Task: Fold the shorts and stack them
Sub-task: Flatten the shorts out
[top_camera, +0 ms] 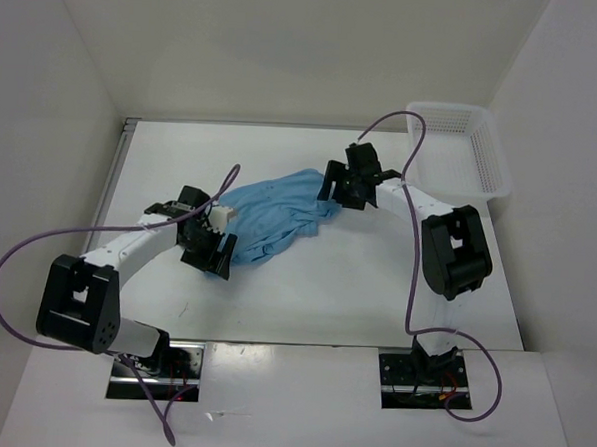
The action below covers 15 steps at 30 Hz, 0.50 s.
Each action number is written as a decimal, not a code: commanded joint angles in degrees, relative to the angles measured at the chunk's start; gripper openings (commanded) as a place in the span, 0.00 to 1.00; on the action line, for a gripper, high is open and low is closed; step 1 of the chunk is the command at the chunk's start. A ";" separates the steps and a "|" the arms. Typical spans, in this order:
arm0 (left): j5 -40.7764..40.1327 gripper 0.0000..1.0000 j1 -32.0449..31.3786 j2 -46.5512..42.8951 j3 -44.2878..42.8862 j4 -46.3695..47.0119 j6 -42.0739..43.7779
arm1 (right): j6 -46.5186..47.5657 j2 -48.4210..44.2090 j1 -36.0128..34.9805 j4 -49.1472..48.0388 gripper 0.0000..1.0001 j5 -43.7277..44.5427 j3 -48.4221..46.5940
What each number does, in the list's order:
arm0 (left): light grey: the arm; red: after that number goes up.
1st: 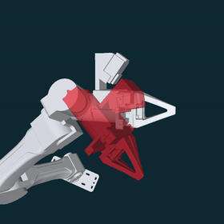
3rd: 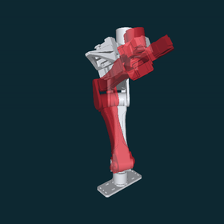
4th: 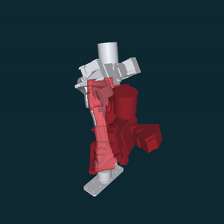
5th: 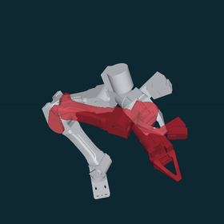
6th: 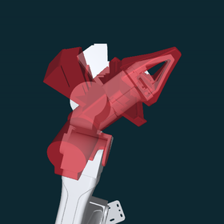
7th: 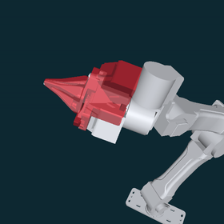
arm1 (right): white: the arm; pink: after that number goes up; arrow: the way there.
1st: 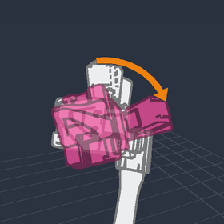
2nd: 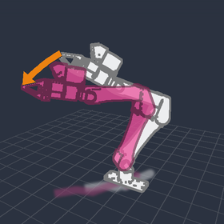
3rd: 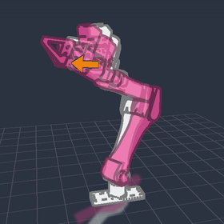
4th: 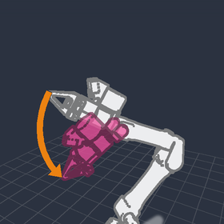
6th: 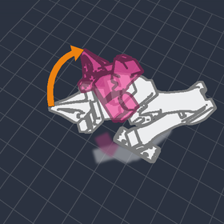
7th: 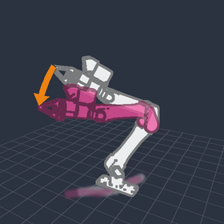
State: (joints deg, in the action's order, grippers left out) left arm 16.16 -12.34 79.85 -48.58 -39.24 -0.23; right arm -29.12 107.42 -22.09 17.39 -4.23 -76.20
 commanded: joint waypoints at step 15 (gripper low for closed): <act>-12.13 0.63 -2.87 11.11 -2.67 3.91 0.23 | -1.19 5.34 0.20 -1.30 0.76 3.26 -2.02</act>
State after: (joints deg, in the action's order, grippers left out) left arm 4.40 -14.50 89.27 -49.80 -38.35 -0.27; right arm -29.39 111.53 -21.98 17.54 -2.15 -76.20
